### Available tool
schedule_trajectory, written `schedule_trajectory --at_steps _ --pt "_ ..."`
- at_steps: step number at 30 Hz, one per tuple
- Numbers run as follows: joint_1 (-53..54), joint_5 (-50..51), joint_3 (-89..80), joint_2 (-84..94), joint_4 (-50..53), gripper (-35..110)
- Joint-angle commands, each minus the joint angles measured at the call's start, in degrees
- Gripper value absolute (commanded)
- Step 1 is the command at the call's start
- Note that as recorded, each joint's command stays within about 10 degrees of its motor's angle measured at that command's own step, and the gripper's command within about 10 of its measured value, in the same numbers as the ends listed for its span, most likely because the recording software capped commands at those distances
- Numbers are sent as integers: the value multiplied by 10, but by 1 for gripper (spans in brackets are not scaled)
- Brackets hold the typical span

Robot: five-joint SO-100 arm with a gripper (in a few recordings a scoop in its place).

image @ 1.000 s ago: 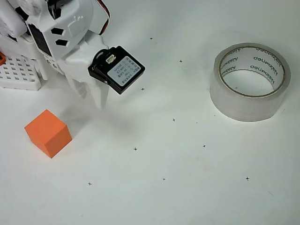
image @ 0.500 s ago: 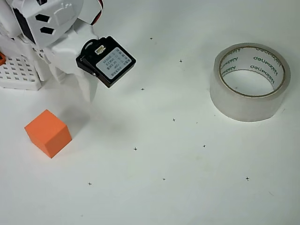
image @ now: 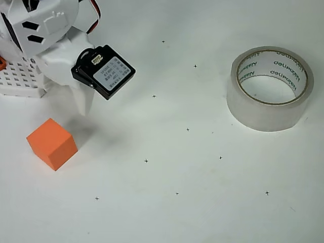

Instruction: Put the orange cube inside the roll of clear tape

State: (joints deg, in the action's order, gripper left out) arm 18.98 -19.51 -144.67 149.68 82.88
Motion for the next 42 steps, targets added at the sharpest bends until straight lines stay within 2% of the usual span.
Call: schedule_trajectory --at_steps 1,23,42 --pt "18 -20 -6 21 4 43" --pt "57 -84 -17 19 -78 44" --pt "77 -116 -21 -73 -160 44"
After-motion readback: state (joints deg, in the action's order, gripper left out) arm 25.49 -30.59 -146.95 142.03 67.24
